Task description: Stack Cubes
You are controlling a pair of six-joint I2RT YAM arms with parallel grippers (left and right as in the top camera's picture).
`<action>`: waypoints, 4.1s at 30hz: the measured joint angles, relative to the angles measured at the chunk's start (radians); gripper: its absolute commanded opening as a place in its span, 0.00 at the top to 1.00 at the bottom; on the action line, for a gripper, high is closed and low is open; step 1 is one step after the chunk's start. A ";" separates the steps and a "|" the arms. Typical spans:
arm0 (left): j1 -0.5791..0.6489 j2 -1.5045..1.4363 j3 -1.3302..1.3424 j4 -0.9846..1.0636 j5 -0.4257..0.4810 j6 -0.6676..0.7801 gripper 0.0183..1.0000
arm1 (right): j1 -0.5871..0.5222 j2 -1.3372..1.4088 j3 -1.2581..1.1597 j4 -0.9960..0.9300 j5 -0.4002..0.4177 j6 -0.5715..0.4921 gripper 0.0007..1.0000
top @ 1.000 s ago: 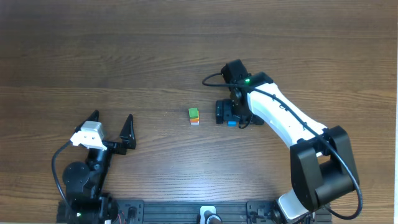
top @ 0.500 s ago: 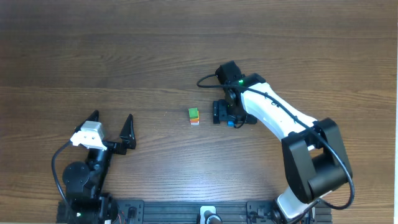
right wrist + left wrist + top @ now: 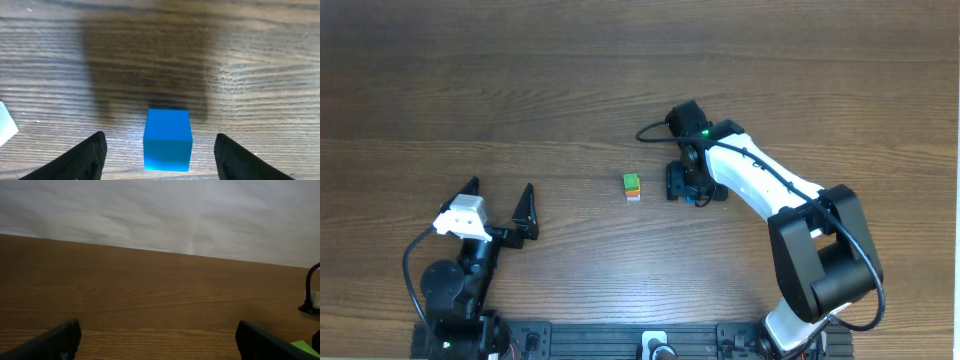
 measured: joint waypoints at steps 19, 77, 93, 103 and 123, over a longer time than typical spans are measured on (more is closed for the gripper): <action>0.000 0.000 0.000 0.000 0.000 0.000 0.00 | 0.000 0.003 -0.013 0.024 0.000 0.005 0.52; 0.000 0.000 0.000 0.000 0.000 0.000 0.00 | 0.288 0.034 0.576 -0.490 0.098 0.156 0.97; 0.000 0.000 0.000 0.000 0.000 0.000 0.00 | 0.294 0.113 0.578 -0.439 0.084 0.190 0.98; 0.000 0.000 0.000 0.000 0.000 0.000 0.00 | 0.294 0.133 0.578 -0.426 0.060 0.190 0.98; 0.000 0.000 0.000 0.000 0.000 0.000 0.00 | 0.302 0.134 0.578 -0.418 0.045 0.191 0.98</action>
